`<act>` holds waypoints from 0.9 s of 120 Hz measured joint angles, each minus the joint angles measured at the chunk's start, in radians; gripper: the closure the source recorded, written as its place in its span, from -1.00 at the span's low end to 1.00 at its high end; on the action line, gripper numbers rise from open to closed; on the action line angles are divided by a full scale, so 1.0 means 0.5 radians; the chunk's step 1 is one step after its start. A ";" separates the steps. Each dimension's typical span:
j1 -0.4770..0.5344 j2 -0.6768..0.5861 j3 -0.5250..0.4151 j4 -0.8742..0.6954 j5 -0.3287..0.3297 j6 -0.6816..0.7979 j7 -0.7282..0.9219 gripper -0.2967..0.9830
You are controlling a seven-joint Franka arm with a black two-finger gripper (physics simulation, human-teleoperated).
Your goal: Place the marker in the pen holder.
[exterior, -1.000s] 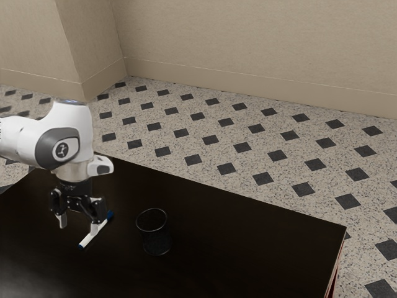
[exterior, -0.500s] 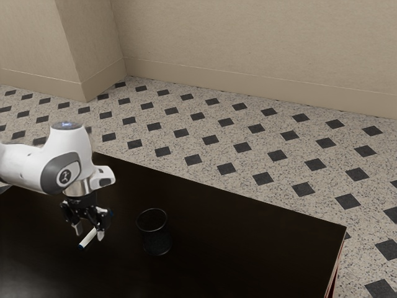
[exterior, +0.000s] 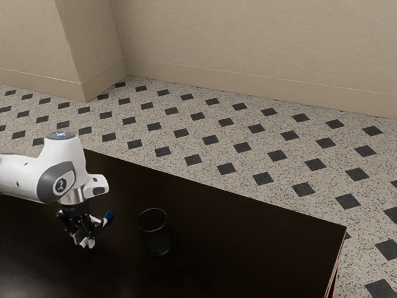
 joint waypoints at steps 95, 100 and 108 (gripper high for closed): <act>0.135 0.120 0.000 0.067 0.000 0.071 0.148 0.45; 0.129 0.124 0.000 0.071 0.002 0.072 0.152 0.46; 0.114 0.122 0.000 0.072 0.003 0.071 0.158 0.49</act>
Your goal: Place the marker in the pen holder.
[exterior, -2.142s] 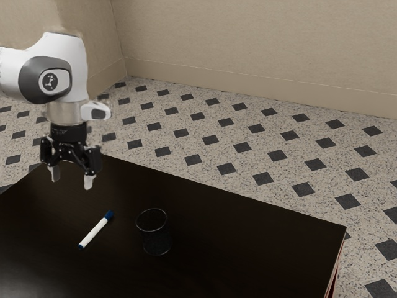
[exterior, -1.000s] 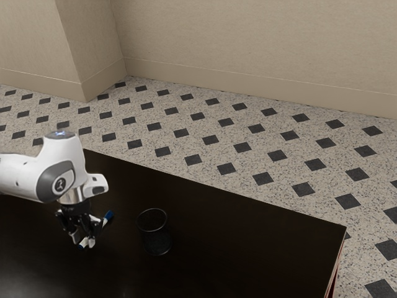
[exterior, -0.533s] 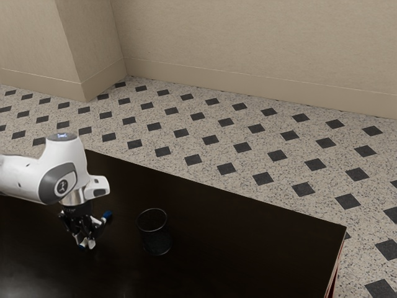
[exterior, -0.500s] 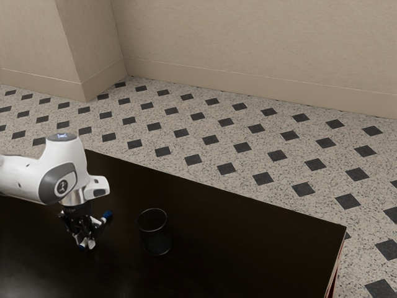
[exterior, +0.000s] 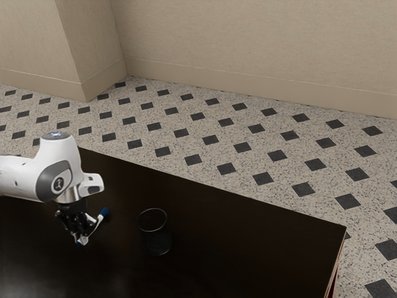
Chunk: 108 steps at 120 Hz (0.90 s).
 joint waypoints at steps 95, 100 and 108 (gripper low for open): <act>-0.354 -0.541 -0.624 0.351 0.031 -1.017 -0.210 0.62; -0.352 -0.481 -0.624 0.393 0.030 -1.029 -0.222 0.62; -0.344 -0.373 -0.619 0.467 0.028 -1.044 -0.238 0.61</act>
